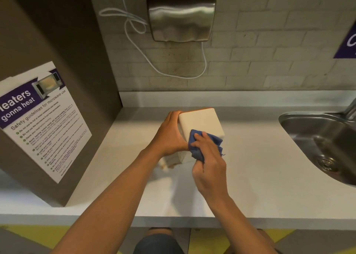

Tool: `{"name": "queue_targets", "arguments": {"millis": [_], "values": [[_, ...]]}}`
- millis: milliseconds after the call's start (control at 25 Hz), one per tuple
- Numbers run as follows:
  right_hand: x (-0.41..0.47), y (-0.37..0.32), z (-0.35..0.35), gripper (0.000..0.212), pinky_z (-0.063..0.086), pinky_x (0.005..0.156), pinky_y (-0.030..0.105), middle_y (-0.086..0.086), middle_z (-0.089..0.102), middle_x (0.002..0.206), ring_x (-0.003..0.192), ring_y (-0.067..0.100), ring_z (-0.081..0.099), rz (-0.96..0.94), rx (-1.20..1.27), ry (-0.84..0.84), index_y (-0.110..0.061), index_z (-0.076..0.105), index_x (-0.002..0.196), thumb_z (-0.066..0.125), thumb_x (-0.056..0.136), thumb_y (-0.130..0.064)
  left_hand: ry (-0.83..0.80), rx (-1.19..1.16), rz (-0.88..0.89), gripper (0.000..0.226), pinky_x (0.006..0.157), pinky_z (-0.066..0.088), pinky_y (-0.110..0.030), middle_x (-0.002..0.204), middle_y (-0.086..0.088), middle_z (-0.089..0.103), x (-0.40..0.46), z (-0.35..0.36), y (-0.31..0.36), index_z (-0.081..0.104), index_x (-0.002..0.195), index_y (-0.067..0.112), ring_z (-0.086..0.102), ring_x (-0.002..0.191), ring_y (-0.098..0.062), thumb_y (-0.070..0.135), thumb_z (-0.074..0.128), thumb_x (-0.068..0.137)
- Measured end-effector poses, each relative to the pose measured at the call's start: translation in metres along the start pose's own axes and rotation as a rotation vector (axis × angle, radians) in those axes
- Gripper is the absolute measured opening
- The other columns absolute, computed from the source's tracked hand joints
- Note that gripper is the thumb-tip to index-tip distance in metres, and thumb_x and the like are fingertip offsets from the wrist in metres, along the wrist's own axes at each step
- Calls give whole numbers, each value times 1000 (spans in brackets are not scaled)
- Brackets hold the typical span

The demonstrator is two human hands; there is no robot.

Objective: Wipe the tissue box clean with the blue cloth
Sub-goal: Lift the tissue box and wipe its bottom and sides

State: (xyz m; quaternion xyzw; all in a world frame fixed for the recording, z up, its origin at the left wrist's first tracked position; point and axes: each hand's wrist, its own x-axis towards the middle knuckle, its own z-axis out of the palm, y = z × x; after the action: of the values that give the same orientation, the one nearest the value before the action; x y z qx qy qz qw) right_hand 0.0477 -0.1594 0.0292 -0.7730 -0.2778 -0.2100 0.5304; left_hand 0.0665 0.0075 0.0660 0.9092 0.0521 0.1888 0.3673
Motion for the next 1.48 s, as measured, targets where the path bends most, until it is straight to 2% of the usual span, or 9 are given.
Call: {"name": "queue_targets", "arguments": {"millis": [200,440,640,720,880,1040,1240,1360,1480], "values": [[16,19,-15,52,50,98,39,1,57,135,129,19,50,229,88,273,-17,66,115,49,79,17,25,28,-34,103,92,47,-26,131,13,44,1,0,3,38,133,31,49,115,-9,47,95,49],[-28,-4,16,48,43,102,20,-1,52,141,130,19,49,104,98,87,-9,62,125,48,80,3,-6,2,-28,101,90,45,-24,129,13,45,1,-3,5,38,133,30,50,113,-6,55,94,52],[3,21,-17,51,36,108,22,2,56,134,132,16,45,7,-78,184,-6,64,119,44,74,9,7,43,-29,103,93,48,-28,130,12,43,-3,0,7,37,133,30,50,115,-9,45,95,49],[24,23,-28,43,37,103,16,2,60,126,126,17,48,-12,-149,190,-5,66,112,44,77,5,7,37,-36,104,92,46,-26,131,13,41,-3,2,8,36,133,31,49,115,-8,45,95,49],[70,18,-34,30,29,76,0,0,63,94,95,20,53,30,-201,166,-11,64,93,50,76,9,3,44,-30,103,94,45,-26,130,14,41,-6,0,11,36,133,30,47,114,-7,44,94,49],[107,12,-30,27,28,72,5,4,63,95,93,18,51,54,-213,157,-10,64,95,51,77,5,-11,52,-14,104,96,47,-28,128,14,40,-10,3,11,36,134,30,48,115,-8,43,94,48],[66,-13,3,19,43,71,28,0,60,85,82,17,53,-102,-153,-94,-12,60,81,48,73,1,-31,-7,1,101,99,48,-31,133,7,42,-5,3,6,37,137,24,49,118,-13,42,92,54],[56,-13,-1,19,43,70,28,1,61,87,83,16,52,-177,-168,-146,-10,61,85,48,75,-2,-37,-25,4,100,96,47,-27,133,8,41,-7,3,5,37,136,25,49,117,-14,43,88,53],[88,8,-16,25,37,69,22,-1,64,89,88,16,55,-14,-176,-28,-13,63,87,46,73,-2,23,9,-5,103,94,47,-26,127,13,41,-11,8,9,38,132,29,48,115,-9,43,94,46]]}}
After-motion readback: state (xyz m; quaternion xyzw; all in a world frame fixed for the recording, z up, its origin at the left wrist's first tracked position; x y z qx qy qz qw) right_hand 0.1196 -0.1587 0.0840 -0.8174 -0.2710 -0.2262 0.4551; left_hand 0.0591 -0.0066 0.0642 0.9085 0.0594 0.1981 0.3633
